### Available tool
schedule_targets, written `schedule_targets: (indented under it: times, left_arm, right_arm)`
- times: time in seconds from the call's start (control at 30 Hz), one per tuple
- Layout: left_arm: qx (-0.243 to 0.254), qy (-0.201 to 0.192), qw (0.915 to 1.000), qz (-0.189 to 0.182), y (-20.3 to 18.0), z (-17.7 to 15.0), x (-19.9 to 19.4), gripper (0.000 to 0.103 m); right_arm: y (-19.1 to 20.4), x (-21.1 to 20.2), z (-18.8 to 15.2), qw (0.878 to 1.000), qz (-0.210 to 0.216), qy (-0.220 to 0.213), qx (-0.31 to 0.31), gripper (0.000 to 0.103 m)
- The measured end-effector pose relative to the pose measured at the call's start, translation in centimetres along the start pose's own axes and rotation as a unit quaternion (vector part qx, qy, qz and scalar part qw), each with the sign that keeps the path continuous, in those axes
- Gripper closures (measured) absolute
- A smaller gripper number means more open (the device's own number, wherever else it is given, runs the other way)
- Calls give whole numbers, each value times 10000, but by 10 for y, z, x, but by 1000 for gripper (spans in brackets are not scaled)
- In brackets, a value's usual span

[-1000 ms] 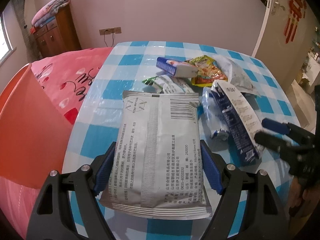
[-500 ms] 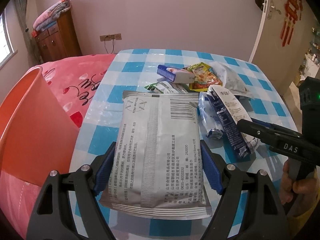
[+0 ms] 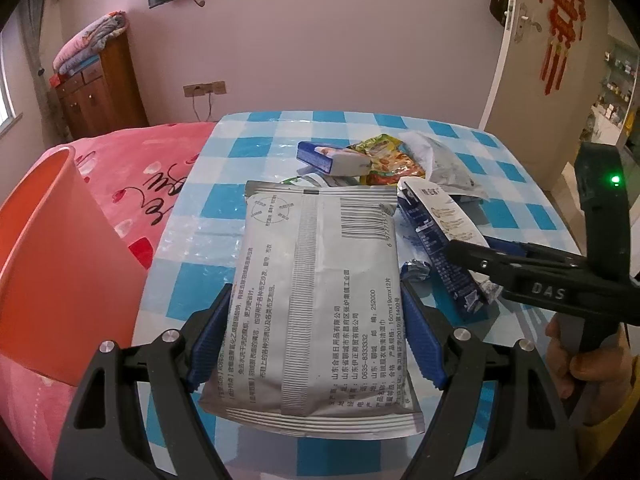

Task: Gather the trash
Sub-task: 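Grasp the grey snack bag with the left tool while the right tool grasps a milk carton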

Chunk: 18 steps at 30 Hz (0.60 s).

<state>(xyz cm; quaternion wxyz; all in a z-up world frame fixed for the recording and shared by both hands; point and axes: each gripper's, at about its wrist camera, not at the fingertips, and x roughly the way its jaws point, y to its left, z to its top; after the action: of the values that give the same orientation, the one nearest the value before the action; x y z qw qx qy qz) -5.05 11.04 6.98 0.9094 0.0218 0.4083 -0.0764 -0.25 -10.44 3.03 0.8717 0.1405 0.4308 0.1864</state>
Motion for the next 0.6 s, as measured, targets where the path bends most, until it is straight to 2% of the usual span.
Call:
schedule_targets:
  times: [0.13,0.4,0.6]
  left_arm:
    - [20,-29,10000,-56,1,-2,1,24]
    - [-17,-63,9997,-216,4,-4,2,24]
    - [-5,-157,9992,-379,7,-5,-2,24]
  right_arm:
    - [-1,2,1,9999,-119,28,4,48]
    - [0,-5,0,9996,-278,-9,5,48]
    - [4,-17,1,9997,-231,-111,62,48]
